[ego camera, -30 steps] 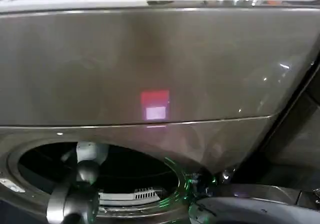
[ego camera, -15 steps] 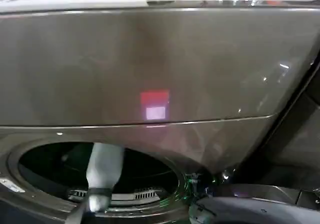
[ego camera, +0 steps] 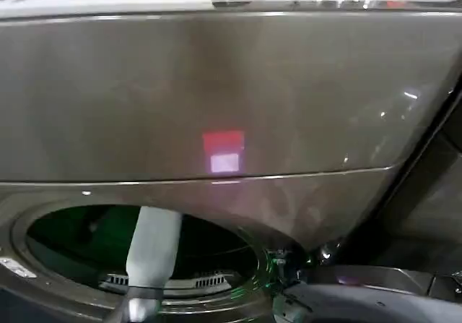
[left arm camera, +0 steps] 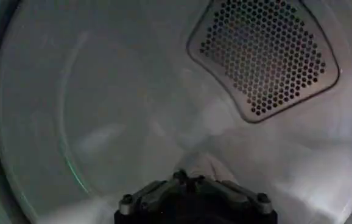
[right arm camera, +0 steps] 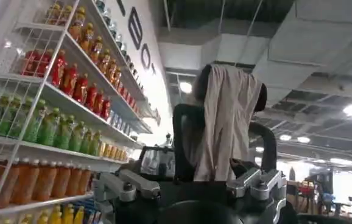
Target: Grasp the clothes from the dryer.
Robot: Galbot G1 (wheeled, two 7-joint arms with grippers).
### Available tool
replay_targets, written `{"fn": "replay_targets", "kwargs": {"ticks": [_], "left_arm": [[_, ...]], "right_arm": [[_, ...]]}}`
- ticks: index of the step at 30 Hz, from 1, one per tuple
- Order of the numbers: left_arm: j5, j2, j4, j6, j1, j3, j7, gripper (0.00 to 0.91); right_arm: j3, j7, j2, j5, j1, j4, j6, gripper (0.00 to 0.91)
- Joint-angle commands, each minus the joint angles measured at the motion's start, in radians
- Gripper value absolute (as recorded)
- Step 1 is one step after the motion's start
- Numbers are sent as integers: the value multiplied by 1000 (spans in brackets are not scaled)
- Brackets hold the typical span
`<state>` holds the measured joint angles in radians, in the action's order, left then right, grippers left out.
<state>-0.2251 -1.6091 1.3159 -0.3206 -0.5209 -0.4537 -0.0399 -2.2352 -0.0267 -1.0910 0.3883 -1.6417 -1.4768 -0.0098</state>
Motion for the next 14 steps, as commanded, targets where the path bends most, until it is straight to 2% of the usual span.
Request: {"fn": "replay_targets", "kwargs": {"ticks": [1,14], "left_arm": [[59,-49,12,-17,-6,4,-28,0],[50,-49,27,-15,-12,7,-21,0]], "right_arm": [[-9,8,-4,-25,0,-26,-42,907],[-3,7,-1,-40,7,-42,-43,907]]}}
